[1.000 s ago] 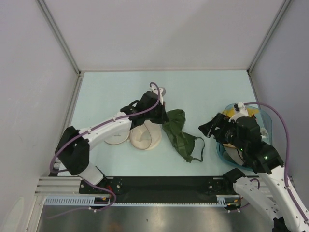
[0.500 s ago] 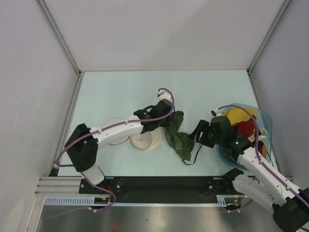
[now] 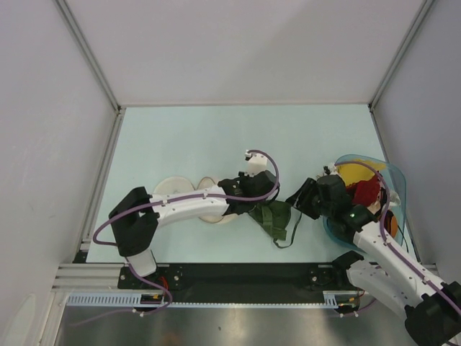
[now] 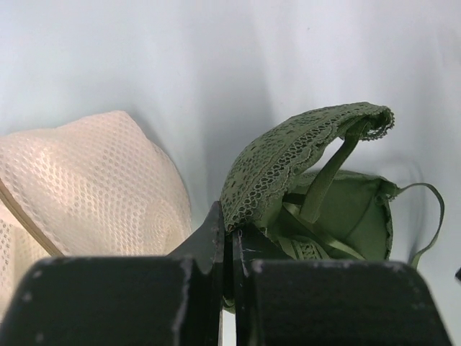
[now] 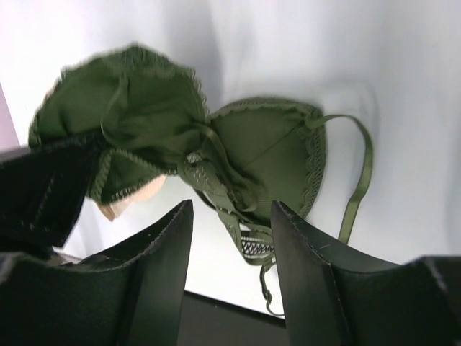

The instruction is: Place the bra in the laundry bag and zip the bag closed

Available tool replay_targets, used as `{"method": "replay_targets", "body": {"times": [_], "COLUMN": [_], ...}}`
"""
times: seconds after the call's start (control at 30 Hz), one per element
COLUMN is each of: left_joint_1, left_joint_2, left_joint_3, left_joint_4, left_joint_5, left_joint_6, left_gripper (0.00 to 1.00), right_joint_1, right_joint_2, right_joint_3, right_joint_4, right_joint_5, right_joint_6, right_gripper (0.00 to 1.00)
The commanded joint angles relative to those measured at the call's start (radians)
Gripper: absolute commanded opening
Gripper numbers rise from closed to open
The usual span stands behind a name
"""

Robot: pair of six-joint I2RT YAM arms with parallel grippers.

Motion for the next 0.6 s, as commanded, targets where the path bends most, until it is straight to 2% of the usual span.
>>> {"method": "replay_targets", "body": {"times": [0.0,0.3,0.43,0.57], "left_joint_1": [-0.04,-0.113,-0.138,-0.184], "left_joint_2": [0.014,0.032,0.029,0.026], "left_joint_3": [0.039,0.025,0.002,-0.024], "left_joint_4": [0.007,0.012,0.035,0.06], "left_joint_5": [-0.071,-0.134,-0.113,-0.111], "left_joint_6": [-0.045,-0.049,-0.053,-0.034], "left_gripper": [0.01,0.22,0.24,0.35], "right_joint_1": [-0.059,-0.142,-0.199,-0.24], "right_joint_2": [-0.023,-0.076,-0.095,-0.115], "right_joint_3": [-0.006,-0.026,-0.029,-0.026], "right_joint_4": [0.007,-0.027,-0.042,-0.063], "right_joint_5": [0.006,-0.048,-0.103,-0.125], "right_joint_6": [0.007,-0.028,-0.05,-0.074], "right_gripper": [0.52,0.53,0.53,0.53]}}
